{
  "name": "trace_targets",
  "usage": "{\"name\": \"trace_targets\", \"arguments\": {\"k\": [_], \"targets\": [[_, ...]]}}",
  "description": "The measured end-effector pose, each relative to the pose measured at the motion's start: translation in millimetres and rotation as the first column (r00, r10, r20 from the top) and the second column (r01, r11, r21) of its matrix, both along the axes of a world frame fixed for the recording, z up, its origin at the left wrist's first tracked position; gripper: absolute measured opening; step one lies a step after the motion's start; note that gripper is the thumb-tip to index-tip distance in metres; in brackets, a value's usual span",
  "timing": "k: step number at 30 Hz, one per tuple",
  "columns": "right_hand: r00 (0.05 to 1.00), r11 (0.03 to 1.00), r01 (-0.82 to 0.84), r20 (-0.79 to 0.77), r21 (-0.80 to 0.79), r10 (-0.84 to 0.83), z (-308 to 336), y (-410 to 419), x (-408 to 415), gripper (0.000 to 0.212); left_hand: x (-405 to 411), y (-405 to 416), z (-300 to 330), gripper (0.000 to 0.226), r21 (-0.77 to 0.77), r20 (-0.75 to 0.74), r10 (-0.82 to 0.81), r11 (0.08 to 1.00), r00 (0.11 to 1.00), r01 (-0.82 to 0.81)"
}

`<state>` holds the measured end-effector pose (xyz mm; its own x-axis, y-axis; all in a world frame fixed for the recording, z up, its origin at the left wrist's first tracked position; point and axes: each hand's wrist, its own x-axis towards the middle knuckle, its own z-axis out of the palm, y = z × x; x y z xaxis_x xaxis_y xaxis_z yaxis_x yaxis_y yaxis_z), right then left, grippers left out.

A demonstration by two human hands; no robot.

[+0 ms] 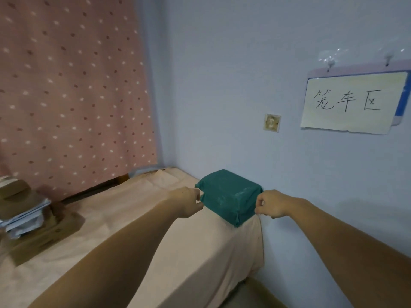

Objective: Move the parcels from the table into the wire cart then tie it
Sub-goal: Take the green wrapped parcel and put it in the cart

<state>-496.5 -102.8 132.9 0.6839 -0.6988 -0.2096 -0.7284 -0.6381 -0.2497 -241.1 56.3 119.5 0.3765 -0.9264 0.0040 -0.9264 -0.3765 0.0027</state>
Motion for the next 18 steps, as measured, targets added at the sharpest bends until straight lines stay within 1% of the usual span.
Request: {"name": "trace_targets", "arguments": {"k": [8,12,15,18], "targets": [[0.999,1.000,0.015,-0.037,0.007,-0.015,-11,-108,64,0.017,70,-107,-25,0.050,-0.011,-0.059,-0.002,1.000,0.998,0.001],[0.997,1.000,0.001,-0.073,0.021,0.001,-26,-151,99,0.028,109,-154,-42,0.050,0.003,-0.093,0.001,1.000,0.996,0.000],[0.995,1.000,-0.014,-0.097,0.024,0.017,-38,-184,123,0.027,138,-193,-57,0.047,0.038,-0.103,-0.018,0.999,0.995,0.022],[0.994,1.000,-0.001,-0.112,0.023,0.003,-54,-218,148,0.041,168,-236,-72,0.046,0.068,-0.110,-0.050,0.996,0.993,0.058]]}}
